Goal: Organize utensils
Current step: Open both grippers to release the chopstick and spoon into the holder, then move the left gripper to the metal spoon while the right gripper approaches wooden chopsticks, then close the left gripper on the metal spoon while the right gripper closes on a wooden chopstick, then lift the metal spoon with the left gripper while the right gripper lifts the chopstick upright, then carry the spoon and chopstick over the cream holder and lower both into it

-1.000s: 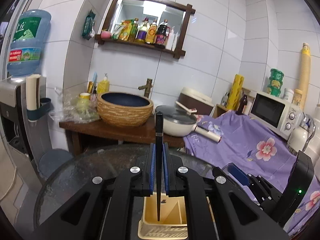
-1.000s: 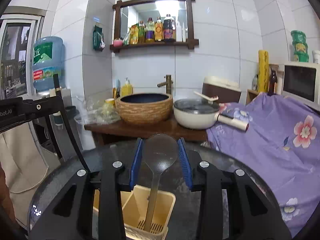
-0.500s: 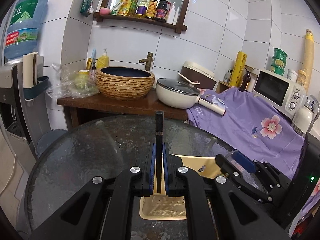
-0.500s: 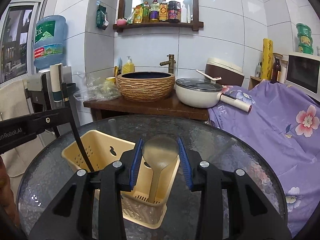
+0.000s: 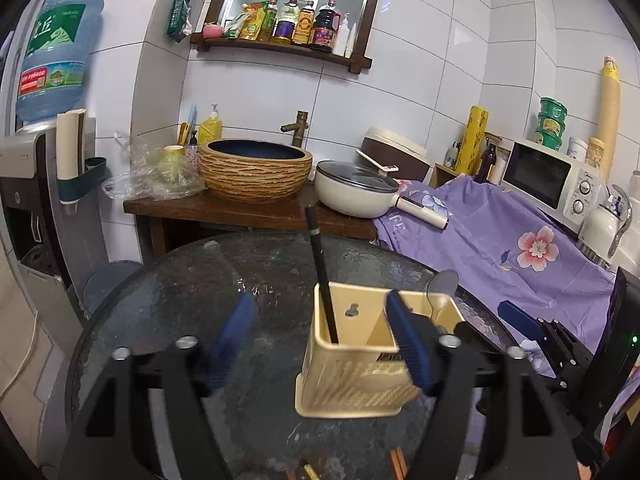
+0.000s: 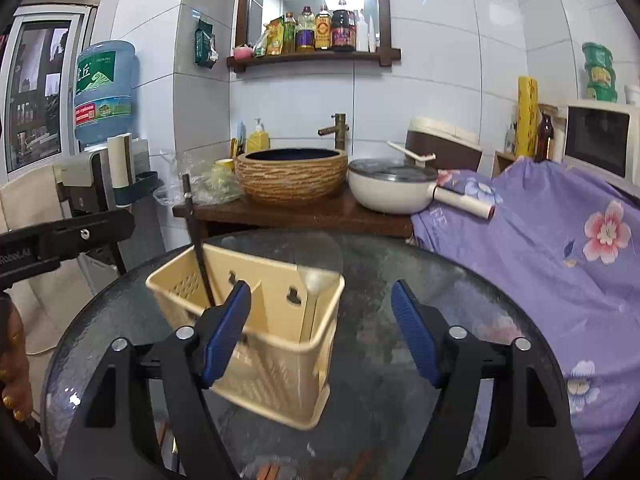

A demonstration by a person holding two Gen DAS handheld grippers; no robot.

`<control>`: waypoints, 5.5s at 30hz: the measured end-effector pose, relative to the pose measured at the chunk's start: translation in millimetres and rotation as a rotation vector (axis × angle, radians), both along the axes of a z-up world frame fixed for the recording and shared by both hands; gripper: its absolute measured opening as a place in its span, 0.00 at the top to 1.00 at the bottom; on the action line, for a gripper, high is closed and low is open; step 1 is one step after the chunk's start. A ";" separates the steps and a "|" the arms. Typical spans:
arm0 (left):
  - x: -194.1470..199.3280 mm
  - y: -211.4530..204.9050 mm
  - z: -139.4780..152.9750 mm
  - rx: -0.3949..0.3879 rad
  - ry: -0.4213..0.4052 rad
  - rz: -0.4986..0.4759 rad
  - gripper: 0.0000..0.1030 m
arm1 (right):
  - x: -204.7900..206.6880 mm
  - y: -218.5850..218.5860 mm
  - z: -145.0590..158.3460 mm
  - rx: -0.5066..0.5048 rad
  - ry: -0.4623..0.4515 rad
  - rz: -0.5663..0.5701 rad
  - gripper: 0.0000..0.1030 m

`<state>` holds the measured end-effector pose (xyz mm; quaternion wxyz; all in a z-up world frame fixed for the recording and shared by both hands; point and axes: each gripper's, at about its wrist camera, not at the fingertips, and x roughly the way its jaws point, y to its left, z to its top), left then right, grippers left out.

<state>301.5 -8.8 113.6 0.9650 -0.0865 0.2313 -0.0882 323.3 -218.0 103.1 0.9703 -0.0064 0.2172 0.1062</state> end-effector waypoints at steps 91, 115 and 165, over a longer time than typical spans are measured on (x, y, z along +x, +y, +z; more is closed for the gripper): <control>-105.2 31.5 -157.8 0.237 0.434 0.011 0.51 | -29.0 -14.8 -131.0 -0.101 0.484 -0.122 0.89; -106.0 30.5 -158.4 0.201 0.425 0.034 0.48 | -30.6 -4.8 -129.8 -0.121 0.483 -0.113 0.89; -77.9 23.2 -84.9 0.075 0.228 -0.119 0.67 | -35.0 -44.8 -82.4 0.243 0.368 0.066 0.93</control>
